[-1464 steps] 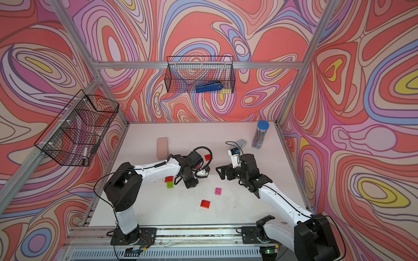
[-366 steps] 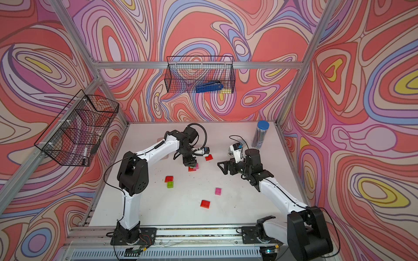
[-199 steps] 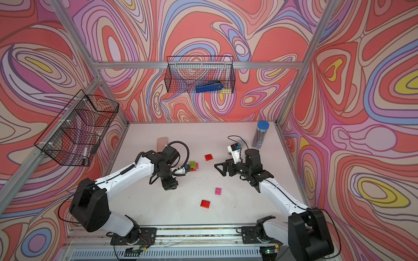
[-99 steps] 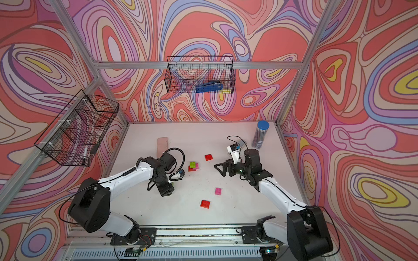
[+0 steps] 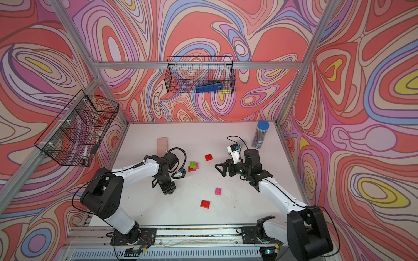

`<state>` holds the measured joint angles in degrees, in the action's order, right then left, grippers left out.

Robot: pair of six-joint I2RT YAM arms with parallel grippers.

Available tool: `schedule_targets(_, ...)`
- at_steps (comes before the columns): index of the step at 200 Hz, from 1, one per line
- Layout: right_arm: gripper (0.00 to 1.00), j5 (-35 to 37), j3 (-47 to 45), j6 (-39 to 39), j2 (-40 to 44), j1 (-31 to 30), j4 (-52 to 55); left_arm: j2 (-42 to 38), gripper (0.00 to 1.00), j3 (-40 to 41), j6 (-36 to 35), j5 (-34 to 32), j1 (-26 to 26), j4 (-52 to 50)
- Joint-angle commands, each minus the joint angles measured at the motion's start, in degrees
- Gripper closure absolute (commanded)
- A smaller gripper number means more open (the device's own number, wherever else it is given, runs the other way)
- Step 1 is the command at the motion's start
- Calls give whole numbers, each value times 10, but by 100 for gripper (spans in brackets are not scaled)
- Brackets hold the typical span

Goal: Assemble the letter s with lego
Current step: Adjust the lego brick at the center of the board.

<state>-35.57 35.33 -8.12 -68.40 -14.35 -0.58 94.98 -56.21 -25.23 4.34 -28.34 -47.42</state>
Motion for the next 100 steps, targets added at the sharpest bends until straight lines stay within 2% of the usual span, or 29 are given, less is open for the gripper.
schedule_targets(1,2,8,-11,10,0,-3,-13,10,37,-12,-4,-12,9,4)
schedule_targets(50,2,12,-17,13,2,-3,-16,19,36,-28,-9,-34,13,5)
schedule_targets(100,2,14,-21,13,9,-3,-19,23,36,-49,-24,-9,13,8)
